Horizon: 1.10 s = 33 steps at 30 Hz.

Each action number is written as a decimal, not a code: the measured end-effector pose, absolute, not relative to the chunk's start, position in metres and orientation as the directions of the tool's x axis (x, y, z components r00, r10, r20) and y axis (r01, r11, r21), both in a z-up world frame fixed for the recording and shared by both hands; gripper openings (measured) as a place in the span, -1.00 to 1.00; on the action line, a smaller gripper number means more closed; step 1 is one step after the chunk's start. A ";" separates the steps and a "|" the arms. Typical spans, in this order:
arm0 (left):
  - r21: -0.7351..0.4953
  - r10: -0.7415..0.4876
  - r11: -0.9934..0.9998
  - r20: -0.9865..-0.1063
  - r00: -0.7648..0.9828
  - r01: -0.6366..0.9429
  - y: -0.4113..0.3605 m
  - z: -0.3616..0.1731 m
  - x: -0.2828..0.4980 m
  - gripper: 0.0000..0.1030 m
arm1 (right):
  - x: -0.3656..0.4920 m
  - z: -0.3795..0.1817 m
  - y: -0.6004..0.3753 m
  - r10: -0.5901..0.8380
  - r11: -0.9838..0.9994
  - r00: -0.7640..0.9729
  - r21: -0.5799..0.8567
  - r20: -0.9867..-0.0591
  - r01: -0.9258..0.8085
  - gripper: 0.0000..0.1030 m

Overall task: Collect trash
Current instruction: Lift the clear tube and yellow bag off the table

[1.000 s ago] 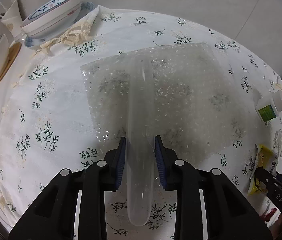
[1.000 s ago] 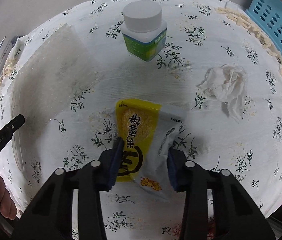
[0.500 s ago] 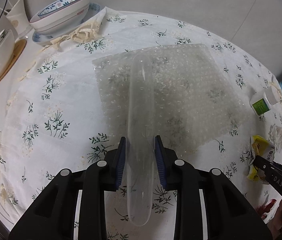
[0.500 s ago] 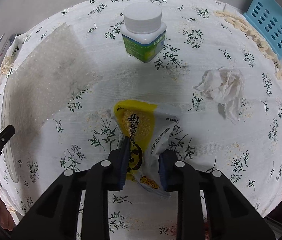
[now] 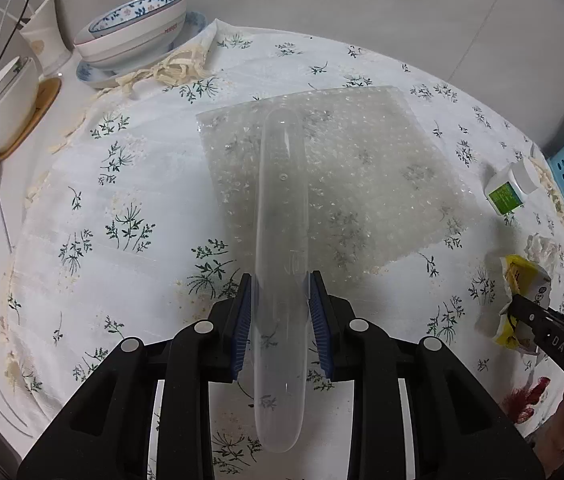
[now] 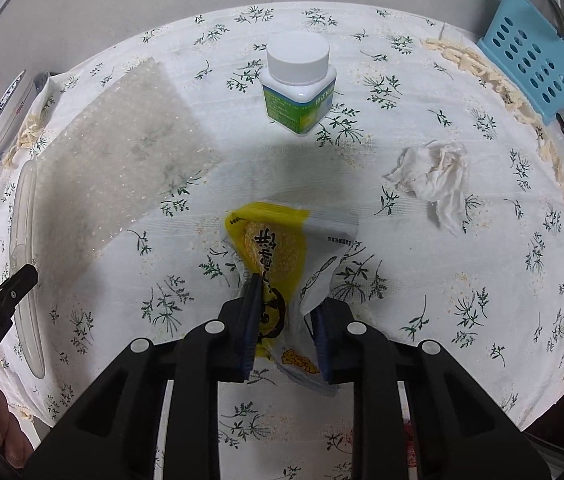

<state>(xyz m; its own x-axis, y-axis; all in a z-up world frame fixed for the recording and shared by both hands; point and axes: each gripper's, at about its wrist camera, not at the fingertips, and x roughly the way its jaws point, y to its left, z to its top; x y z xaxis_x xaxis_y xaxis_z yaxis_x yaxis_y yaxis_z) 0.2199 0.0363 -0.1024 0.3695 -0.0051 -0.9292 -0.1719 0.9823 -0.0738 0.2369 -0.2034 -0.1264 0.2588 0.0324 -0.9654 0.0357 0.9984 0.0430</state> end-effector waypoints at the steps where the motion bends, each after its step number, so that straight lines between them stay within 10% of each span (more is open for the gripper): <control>1: -0.074 -0.006 0.983 -0.929 0.371 -0.170 0.036 -0.101 0.217 -0.47 | 0.235 -0.124 -0.204 0.033 0.998 0.262 0.045 -0.964 0.037 -0.58; 33: -0.090 -0.028 0.988 -0.906 0.422 -0.126 0.026 -0.065 0.141 -0.47 | 0.164 -0.067 -0.203 0.047 0.999 0.367 0.053 -0.929 0.005 -0.59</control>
